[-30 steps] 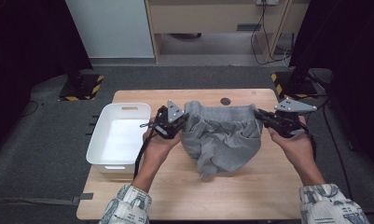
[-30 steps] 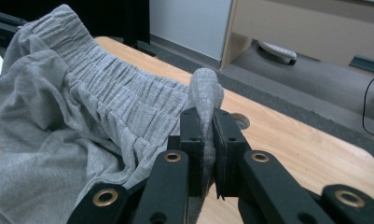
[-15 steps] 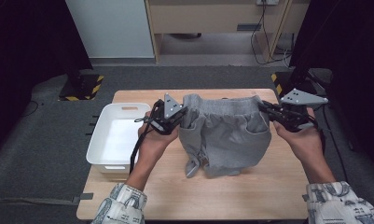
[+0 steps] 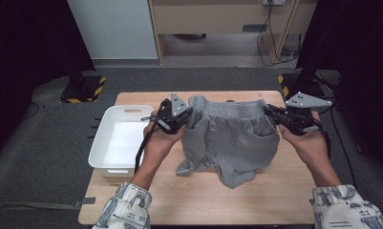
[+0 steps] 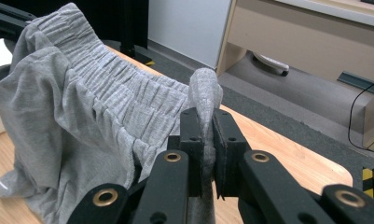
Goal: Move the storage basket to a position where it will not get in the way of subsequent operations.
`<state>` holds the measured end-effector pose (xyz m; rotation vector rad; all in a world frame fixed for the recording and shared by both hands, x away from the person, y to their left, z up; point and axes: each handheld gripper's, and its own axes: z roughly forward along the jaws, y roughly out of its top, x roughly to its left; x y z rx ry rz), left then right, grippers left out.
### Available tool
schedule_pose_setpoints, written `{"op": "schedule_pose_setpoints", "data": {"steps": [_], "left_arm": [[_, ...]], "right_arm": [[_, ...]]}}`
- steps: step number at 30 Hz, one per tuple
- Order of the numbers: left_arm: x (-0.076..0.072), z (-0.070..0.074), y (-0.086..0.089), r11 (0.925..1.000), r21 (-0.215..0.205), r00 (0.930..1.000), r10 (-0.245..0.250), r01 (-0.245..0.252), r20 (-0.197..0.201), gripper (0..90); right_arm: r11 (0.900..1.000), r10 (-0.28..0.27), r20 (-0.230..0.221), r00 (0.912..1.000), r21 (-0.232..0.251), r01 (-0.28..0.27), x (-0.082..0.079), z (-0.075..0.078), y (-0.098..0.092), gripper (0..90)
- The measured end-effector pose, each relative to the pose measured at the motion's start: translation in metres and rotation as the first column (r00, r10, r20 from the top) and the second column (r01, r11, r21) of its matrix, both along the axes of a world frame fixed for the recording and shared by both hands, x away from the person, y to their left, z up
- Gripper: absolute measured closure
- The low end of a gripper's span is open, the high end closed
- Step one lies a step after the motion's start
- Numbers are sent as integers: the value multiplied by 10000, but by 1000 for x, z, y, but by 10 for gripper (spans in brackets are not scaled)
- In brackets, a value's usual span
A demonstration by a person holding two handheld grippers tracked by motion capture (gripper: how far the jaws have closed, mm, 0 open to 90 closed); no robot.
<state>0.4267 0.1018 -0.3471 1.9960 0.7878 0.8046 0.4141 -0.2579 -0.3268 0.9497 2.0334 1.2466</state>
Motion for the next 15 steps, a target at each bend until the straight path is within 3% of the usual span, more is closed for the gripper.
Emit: {"op": "schedule_pose_setpoints", "data": {"steps": [7,13,15], "left_arm": [[3,-9,0,9999,-95,9998,64,-66,-165,820],[-1,2,0,9999,-163,10000,-33,33,-5,820],[-2,10,-1,9998,-206,9999,-50,52,94,820]], "right_arm": [[10000,-25,-62,10000,52,26,4,-8,1,842],[9999,-47,-6,10000,104,47,0,-1,0,842],[10000,-40,110,9999,40,40,-2,9,1,842]]}}
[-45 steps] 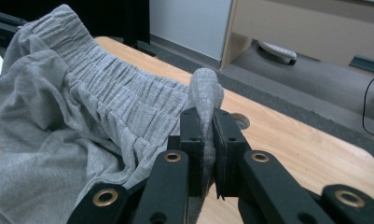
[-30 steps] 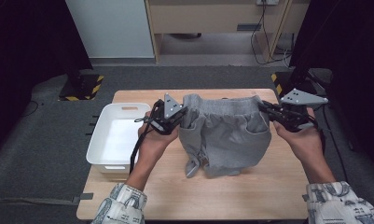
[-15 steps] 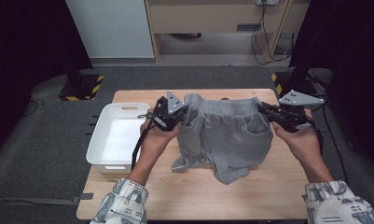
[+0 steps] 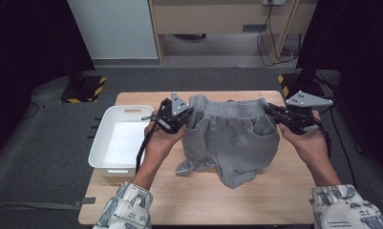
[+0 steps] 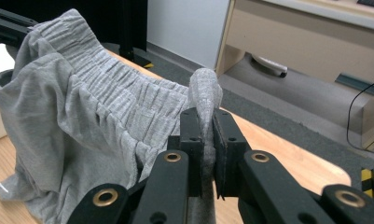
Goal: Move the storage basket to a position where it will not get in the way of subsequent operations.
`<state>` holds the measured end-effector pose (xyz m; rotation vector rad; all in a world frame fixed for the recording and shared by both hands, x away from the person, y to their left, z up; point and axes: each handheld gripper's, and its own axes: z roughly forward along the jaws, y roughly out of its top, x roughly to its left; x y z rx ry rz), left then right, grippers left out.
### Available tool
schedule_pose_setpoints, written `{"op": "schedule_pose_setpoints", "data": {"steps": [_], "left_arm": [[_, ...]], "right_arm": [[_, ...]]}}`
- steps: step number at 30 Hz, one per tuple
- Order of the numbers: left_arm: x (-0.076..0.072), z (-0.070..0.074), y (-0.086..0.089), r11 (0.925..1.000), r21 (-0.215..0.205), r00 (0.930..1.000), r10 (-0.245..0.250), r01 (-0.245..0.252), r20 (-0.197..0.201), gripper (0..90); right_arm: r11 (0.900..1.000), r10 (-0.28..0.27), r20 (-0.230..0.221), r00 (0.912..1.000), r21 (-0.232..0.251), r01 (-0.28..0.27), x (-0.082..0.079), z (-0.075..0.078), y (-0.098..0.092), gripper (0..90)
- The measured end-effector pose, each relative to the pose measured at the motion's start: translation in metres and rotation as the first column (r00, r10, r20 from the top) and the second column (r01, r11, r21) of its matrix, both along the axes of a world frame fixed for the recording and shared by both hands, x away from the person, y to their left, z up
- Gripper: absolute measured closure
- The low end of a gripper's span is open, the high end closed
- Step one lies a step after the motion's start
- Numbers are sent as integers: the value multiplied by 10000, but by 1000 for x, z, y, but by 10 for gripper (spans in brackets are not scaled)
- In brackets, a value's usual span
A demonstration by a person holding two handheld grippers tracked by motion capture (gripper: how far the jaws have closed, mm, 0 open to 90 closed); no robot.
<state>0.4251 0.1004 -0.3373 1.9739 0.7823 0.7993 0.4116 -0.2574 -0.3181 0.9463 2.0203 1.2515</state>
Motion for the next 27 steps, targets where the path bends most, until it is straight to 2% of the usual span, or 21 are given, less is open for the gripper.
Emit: {"op": "schedule_pose_setpoints", "data": {"steps": [5,9,15,24,27], "left_arm": [[4,5,-1,10000,15,10000,51,-51,-10,820],[11,-6,-5,9999,85,9995,148,-146,-265,819],[16,-20,-9,9999,138,9988,111,-104,-486,819],[21,-28,-12,9996,210,9979,198,-185,-621,817],[28,-33,-12,9991,256,9970,341,-324,-691,817]], "right_arm": [[9999,-61,103,9999,-140,63,0,11,0,842],[9990,-93,-90,9999,-443,89,6,-1,1,842],[9994,-243,-368,9990,-241,234,12,-19,-2,842],[9995,-303,-498,9983,-109,298,18,-29,-5,842],[9994,-320,-587,9978,-118,314,23,-35,-3,841]]}}
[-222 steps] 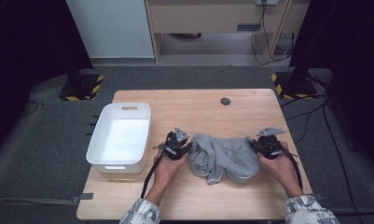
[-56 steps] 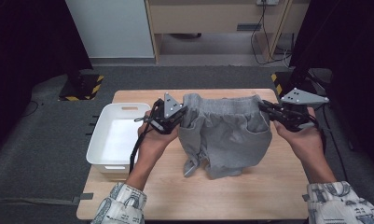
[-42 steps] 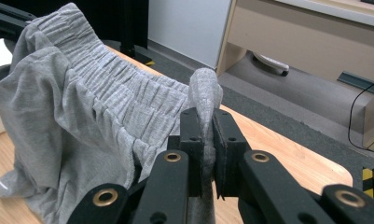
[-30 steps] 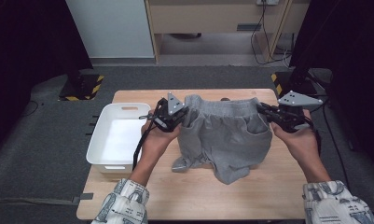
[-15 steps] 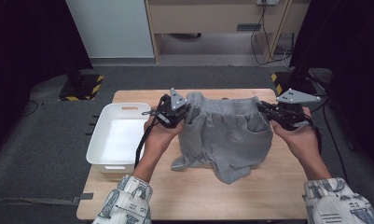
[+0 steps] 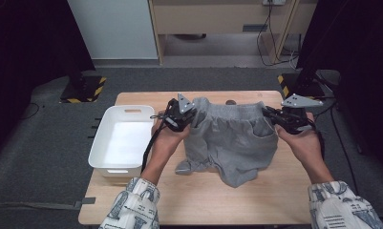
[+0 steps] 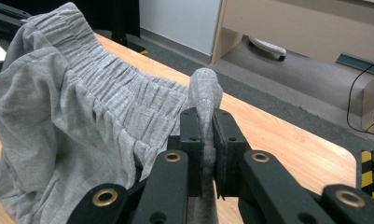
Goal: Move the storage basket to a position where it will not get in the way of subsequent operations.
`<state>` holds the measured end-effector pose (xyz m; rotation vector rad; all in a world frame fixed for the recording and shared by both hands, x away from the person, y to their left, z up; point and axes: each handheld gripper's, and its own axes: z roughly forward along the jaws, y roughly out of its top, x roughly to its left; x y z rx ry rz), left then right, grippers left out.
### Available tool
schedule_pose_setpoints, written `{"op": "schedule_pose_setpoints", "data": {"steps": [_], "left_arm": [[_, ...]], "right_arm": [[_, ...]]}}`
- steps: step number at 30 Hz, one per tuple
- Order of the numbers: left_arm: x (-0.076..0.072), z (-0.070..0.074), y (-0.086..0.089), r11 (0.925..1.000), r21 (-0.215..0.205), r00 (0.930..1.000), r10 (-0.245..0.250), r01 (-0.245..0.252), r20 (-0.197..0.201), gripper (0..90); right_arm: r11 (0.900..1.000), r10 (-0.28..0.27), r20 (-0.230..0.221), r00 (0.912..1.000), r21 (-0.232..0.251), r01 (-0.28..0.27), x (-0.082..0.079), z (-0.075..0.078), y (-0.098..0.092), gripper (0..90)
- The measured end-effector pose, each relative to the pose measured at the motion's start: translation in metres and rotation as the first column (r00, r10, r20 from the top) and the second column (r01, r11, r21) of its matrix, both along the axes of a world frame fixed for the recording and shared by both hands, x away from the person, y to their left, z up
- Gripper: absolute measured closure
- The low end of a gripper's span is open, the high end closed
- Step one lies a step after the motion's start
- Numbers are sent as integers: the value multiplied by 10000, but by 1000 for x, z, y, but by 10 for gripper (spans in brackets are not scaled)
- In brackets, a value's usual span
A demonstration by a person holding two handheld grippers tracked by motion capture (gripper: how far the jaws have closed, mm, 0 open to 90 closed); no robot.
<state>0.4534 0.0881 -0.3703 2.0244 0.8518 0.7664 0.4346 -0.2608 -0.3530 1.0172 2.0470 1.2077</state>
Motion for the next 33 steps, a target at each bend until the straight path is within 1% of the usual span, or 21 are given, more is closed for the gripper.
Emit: {"op": "schedule_pose_setpoints", "data": {"steps": [1,2,3,4,7,10,11,12,14,15,16,21,26,33], "left_arm": [[0,0,0,10000,0,10000,0,0,0,817],[4,-4,0,10000,16,9999,72,-72,-82,817],[4,-4,0,10000,16,9999,72,-72,-82,817],[8,-7,-1,9999,57,9998,134,-133,-164,817],[13,-12,-2,9997,58,9994,243,-242,-246,816],[16,-15,-3,9996,142,9992,266,-262,-286,816],[20,-19,-4,9993,213,9989,308,-300,-356,816],[20,-19,-4,9993,213,9989,308,-300,-356,816],[27,-25,-5,9988,263,9979,417,-404,-490,816],[27,-25,-5,9988,263,9979,417,-404,-490,816],[30,-30,-6,9985,341,9976,447,-430,-524,815],[37,-38,-10,9982,403,9970,478,-454,-615,815],[44,-43,-11,9979,430,9962,518,-489,-693,815],[51,-47,-9,9975,406,9952,614,-584,-761,815]], "right_arm": [[10000,0,0,10000,0,0,0,0,0,841],[10000,7,-37,10000,-18,-7,3,-3,1,841],[10000,-16,-62,10000,-52,15,5,-4,1,841],[10000,-39,-99,9999,-29,38,7,-5,2,841],[10000,-71,-183,9998,-59,70,13,-10,3,841],[9999,-93,-225,9997,-141,90,16,-13,5,841],[9997,-107,-274,9996,-225,100,19,-16,6,841],[9997,-107,-274,9996,-225,100,19,-16,6,841],[9997,-84,-355,9993,-243,76,24,-21,6,841],[9996,-87,-353,9993,-262,78,25,-23,6,841],[9996,-86,-374,9993,-265,76,27,-25,5,840],[9995,-144,-515,9986,-282,130,34,-35,5,840],[9994,-206,-689,9974,-300,186,43,-43,5,840],[9995,-184,-832,9964,-266,162,49,-50,7,840]]}}
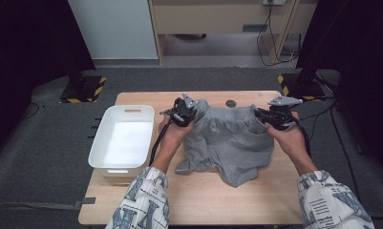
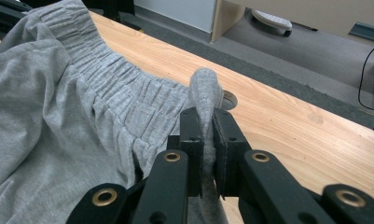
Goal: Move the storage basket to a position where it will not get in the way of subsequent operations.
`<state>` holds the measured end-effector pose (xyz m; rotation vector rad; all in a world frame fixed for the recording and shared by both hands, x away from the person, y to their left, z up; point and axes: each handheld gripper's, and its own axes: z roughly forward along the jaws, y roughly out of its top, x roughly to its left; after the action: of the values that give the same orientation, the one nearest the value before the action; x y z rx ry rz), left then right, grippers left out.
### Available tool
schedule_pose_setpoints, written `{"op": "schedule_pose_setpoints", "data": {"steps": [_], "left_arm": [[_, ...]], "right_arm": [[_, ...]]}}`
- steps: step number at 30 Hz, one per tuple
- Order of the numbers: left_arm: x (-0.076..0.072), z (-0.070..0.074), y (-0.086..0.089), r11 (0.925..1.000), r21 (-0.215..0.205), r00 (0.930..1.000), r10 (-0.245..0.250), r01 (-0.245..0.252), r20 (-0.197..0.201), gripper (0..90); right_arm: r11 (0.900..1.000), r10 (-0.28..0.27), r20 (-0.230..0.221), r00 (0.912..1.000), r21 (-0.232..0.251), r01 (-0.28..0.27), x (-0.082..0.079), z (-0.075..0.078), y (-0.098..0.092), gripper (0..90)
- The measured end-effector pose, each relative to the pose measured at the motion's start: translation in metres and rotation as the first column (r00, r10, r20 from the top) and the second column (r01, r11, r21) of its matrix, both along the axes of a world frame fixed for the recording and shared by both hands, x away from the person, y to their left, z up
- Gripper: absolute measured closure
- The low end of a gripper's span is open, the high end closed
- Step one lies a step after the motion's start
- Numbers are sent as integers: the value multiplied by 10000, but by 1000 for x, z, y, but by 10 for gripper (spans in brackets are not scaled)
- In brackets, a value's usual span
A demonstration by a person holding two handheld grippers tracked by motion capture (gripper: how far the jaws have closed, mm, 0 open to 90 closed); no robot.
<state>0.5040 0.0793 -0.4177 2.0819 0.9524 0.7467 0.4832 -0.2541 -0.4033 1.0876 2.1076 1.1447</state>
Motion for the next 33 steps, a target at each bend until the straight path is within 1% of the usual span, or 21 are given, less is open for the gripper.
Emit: {"op": "schedule_pose_setpoints", "data": {"steps": [2,6,8,10,12,14,15,16,17,19,21,25,28,29,30,31,32,33], "left_arm": [[1,-1,0,10000,70,10000,-22,22,13,815],[5,-3,-1,10000,10,10000,37,-37,14,815],[9,-5,-2,9999,102,10000,43,-42,-55,815],[11,-5,-3,9999,113,9999,58,-57,-87,816],[18,-7,-6,9998,207,9999,49,-46,-138,815],[22,-7,-8,9998,199,9999,36,-33,-120,816],[24,-8,-8,9999,168,9999,42,-40,-119,816],[26,-8,-8,9998,166,9998,54,-51,-168,816],[27,-9,-8,9998,193,9997,74,-70,-220,816],[29,-10,-8,9997,233,9997,66,-61,-238,816],[30,-10,-9,9997,252,9997,63,-57,-238,816],[33,-8,-12,9997,247,9999,78,-75,-153,816],[35,-6,-14,9995,302,9999,92,-87,-146,816],[36,-5,-14,9995,286,9999,118,-116,-78,816],[38,-6,-14,9995,273,9999,163,-162,-31,816],[41,-7,-13,9993,294,9997,225,-222,-107,816],[41,-7,-13,9993,294,9997,225,-222,-107,815],[47,-9,-13,9994,207,9996,272,-270,-74,805]], "right_arm": [[10000,-26,22,10000,20,26,1,0,0,840],[10000,-18,-4,10000,-25,18,4,0,0,840],[10000,-89,-61,9999,-30,89,6,-1,0,840],[9999,-103,-115,9999,-103,102,10,-3,1,839],[9998,-153,-151,9998,-155,151,15,-5,1,840],[9995,-221,-252,9994,-230,215,21,-7,1,839],[9995,-266,-255,9993,-195,261,24,-8,1,839],[9995,-305,-320,9990,-78,303,27,-9,0,839],[9995,-318,-406,9987,-62,316,30,-9,0,839],[9994,-356,-438,9984,35,358,31,-10,-1,839],[9994,-328,-407,9986,-92,325,33,-12,-1,839],[9990,-441,-450,9980,0,442,35,-12,-3,839],[9989,-462,-507,9976,-52,460,38,-13,-4,839],[9987,-499,-484,9976,-78,496,40,-13,-4,839],[9986,-534,-479,9974,-65,532,41,-14,-4,839],[9981,-610,-536,9967,-4,610,44,-14,-3,839],[9978,-667,-578,9961,7,668,47,-15,-3,833],[9974,-724,-486,9962,-27,724,50,-16,-2,802]]}}
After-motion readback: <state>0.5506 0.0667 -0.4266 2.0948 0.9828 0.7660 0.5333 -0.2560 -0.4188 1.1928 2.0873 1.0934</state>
